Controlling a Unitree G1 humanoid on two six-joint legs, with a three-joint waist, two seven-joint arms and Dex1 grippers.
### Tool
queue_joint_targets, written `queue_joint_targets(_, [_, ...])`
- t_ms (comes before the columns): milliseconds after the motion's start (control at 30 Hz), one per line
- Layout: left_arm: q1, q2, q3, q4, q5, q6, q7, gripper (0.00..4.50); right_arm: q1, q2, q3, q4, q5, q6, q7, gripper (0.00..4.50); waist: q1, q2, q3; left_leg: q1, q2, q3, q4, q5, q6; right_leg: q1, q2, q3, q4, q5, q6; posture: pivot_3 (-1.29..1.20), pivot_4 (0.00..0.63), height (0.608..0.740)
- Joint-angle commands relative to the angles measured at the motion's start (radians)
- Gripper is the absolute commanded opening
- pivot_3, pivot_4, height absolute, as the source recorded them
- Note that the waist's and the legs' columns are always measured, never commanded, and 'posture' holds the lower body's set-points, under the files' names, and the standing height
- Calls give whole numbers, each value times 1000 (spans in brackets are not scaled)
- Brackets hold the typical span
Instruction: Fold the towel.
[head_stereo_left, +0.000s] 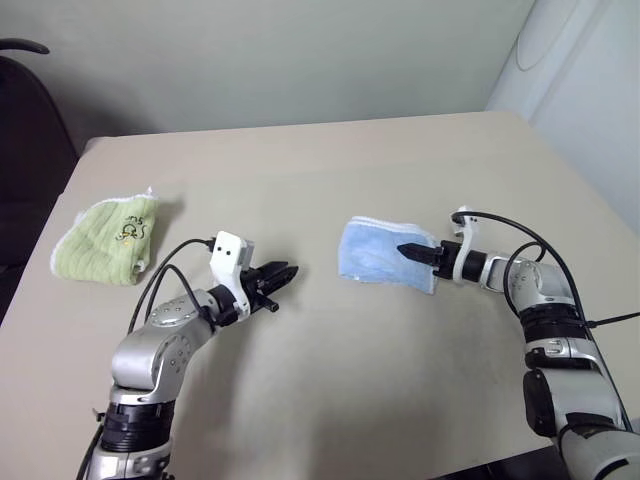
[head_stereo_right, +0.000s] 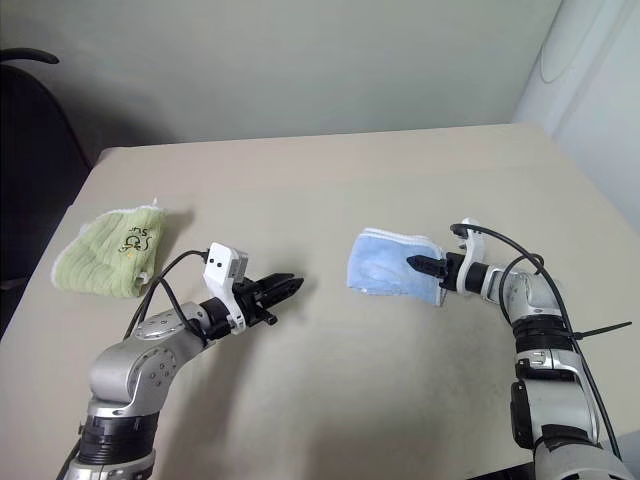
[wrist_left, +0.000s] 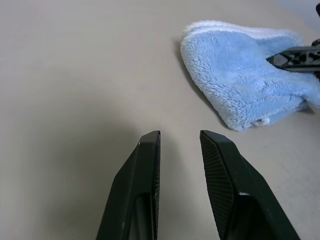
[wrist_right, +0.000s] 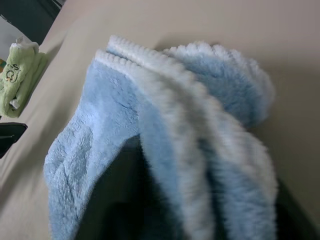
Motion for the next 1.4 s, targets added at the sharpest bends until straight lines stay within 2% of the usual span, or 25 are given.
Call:
queue_joint_targets(33, [-3, -6, -10, -34, -9, -3, 8, 1375, 16, -3, -48, -72, 44, 18, 1, 739, 0, 0, 0, 0, 0, 0, 0, 0, 0, 0, 0, 0, 0, 0, 0, 0, 150, 740])
queue_joint_targets(100, [-3, -7, -10, -38, -12, -1, 11, 1375, 27, -5, -85, -98, 66, 31, -19, 33, 1, 0, 0, 0, 0, 0, 0, 0, 0, 0, 0, 0, 0, 0, 0, 0, 150, 740])
queue_joint_targets(233, [11, -7, -9, -49, -20, 1, 23, 1375, 38, -18, -212, -147, 132, 68, -93, 33, 6, 0, 0, 0, 0, 0, 0, 0, 0, 0, 0, 0, 0, 0, 0, 0, 150, 740])
queue_joint_targets(400, [29, -8, 7, -59, -38, 5, 40, 1375, -4, -93, -547, -89, 253, 91, -353, 33, 24, 0, 0, 0, -1, 0, 1, 0, 0, 0, -1, 0, 0, 0, 0, 0, 150, 740])
queue_joint_targets(467, [26, -11, 3, -52, -42, 3, 42, 1375, -25, -161, -648, -16, 263, 42, -429, 33, 29, 0, 0, 0, -1, 0, 1, 0, 0, 0, -1, 0, 0, 0, 0, 0, 150, 740])
queue_joint_targets(567, [4, -21, -17, -29, -37, -2, 42, 1375, -68, -266, -753, 203, 230, -83, -589, 33, 31, 0, 0, 0, -1, 0, 0, 0, 0, 0, -1, 0, 0, 0, 0, 0, 150, 740])
queue_joint_targets(633, [-14, -28, -31, -17, -33, -3, 39, 1375, -80, -312, -750, 337, 191, -147, -650, 33, 30, 0, 0, 0, 0, 0, -1, -1, 1, 0, -1, 0, 1, 0, 0, 0, 150, 740])
queue_joint_targets(867, [-43, -39, -56, -11, -24, 1, 41, 1375, -106, -346, -636, 581, 87, -288, -618, 33, 9, 6, 0, 1, 0, 3, -1, -5, 9, -2, -1, 3, 4, 0, 0, 0, 150, 740])
queue_joint_targets(1000, [-24, -38, -43, -29, -31, 9, 52, 1375, -104, -355, -596, 597, 59, -329, -596, 1209, 8, 6, 0, 1, 0, 4, -1, -5, 9, -2, -1, 4, 3, 0, 0, 0, 150, 740])
queue_joint_targets(1300, [18, -41, -28, -60, -51, 20, 71, 1375, -27, -371, -620, 456, 71, -378, -650, 4463, 15, 6, 0, 1, 0, 4, 0, -8, 14, -2, -1, 4, 3, 0, 0, 0, 150, 740])
queue_joint_targets(1400, [19, -43, -28, -51, -52, 19, 68, 1375, 16, -367, -651, 365, 95, -366, -671, 4463, 14, 7, 0, 1, 0, 4, 0, -8, 14, -2, -1, 4, 3, 0, 0, 0, 150, 740])
